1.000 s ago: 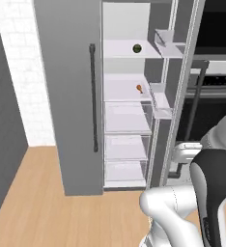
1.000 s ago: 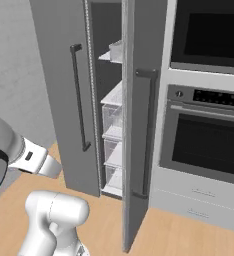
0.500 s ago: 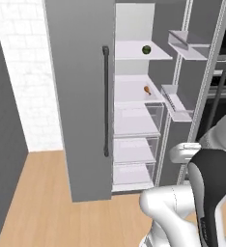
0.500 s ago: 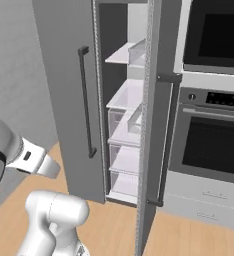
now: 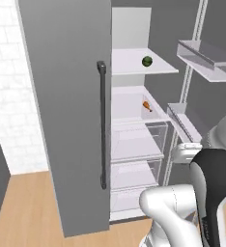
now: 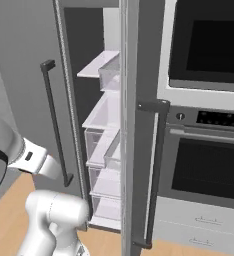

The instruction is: Place one avocado and one chicken drumstick in each tupperware on the nearby counter, to pack two identical lunches.

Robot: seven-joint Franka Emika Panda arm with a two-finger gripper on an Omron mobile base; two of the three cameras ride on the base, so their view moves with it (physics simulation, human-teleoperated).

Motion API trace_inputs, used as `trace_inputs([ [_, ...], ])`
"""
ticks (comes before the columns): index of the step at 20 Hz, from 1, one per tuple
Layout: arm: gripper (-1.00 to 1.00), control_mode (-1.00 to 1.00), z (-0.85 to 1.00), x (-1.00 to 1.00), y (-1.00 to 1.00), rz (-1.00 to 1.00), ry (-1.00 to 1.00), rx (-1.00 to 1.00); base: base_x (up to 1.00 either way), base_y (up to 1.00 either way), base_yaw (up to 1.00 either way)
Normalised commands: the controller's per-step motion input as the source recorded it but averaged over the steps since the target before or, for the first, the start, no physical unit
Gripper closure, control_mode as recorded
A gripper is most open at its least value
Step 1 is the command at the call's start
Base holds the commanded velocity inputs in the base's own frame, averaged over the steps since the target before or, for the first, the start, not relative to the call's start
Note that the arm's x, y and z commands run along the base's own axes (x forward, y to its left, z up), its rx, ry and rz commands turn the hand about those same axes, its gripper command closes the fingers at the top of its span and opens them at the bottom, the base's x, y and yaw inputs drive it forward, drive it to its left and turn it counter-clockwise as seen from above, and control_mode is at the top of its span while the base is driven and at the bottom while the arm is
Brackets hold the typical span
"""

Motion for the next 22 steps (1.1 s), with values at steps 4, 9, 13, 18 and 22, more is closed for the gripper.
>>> trace_inputs([
  [4,-1.0,1.0,0.0,0.0,0.0,0.0,0.0,0.0,0.83,0.44,-0.23],
  [9,-1.0,1.0,0.0,0.0,0.0,0.0,0.0,0.0,0.64,0.1,-0.26],
  [13,-1.0,1.0,0.0,0.0,0.0,0.0,0.0,0.0,0.44,-0.06,-0.19],
  [18,-1.0,-1.0,0.0,0.54,0.0,-0.01,0.0,0.0,0.0,0.0,0.0],
  [22,-1.0,-1.0,0.11,0.3,0.0,0.0,-0.16,-0.01,0.0,0.0,0.0],
])
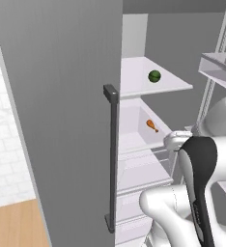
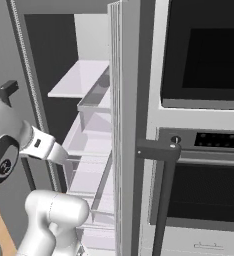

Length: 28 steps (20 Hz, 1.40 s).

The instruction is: Place one avocado and one chicken drumstick in each tupperware on the nearby counter, to pack two identical lunches.

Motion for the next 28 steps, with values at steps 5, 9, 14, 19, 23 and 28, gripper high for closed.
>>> trace_inputs([
  [5,-1.0,-1.0,0.5,0.17,0.0,0.0,-0.3,-0.01,0.0,0.0,0.0],
  [9,-1.0,-1.0,0.64,0.17,0.0,-0.02,-0.12,0.0,0.0,0.0,0.0],
  [14,-1.0,-1.0,0.64,0.38,0.15,-0.03,-0.03,0.0,0.0,0.0,0.0],
  [19,-1.0,-1.0,0.38,0.29,0.0,-0.01,-0.03,0.0,0.0,0.0,0.0],
  [23,-1.0,-1.0,0.2,0.21,0.0,0.0,-0.04,0.0,0.0,0.0,0.0],
  [28,-1.0,-1.0,0.04,0.2,-0.06,-0.05,-0.04,0.0,0.0,0.0,0.0],
])
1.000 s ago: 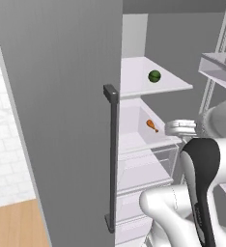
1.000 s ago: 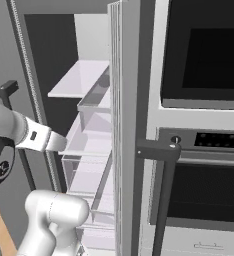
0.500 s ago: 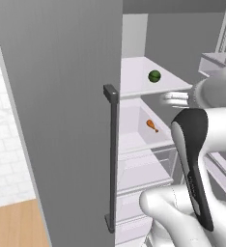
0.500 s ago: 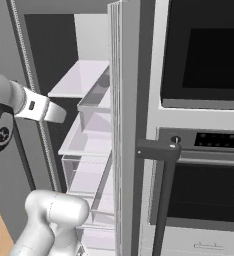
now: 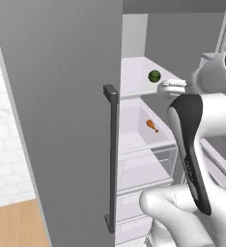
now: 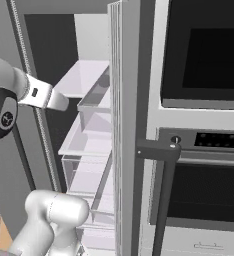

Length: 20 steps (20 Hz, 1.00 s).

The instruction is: Place one avocado and one chicken drumstick in each tupperware on the nearby counter, to pack two identical lunches.

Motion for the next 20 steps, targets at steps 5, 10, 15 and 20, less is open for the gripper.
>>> trace_inputs([
  [5,-1.0,-1.0,-0.07,0.33,-0.29,-0.12,-0.01,0.0,0.0,0.0,0.0],
  [10,-1.0,-1.0,-0.05,0.77,-0.13,-0.04,0.01,0.0,0.0,0.0,0.0],
  [15,-1.0,-1.0,-0.03,0.71,-0.02,-0.01,0.03,0.0,0.0,0.0,0.0],
  [20,-1.0,-1.0,-0.03,0.49,-0.08,0.0,0.0,0.0,0.0,0.0,0.0],
])
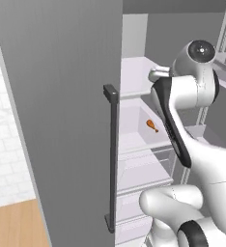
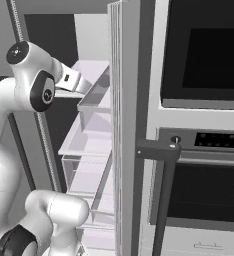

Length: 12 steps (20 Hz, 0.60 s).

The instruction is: Place one avocado and one chicken drumstick in each tupperware on the nearby counter, to pack two identical lunches.

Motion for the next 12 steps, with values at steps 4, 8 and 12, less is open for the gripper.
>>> trace_inputs([
  [4,-1.0,-1.0,-0.08,0.48,0.0,0.0,0.0,0.0,0.0,0.0,0.0],
  [8,-1.0,-1.0,-0.16,0.45,0.0,0.0,0.0,0.0,0.0,0.0,0.0],
  [12,-1.0,-1.0,-0.16,0.39,-0.08,0.0,0.0,0.0,0.0,0.0,0.0],
])
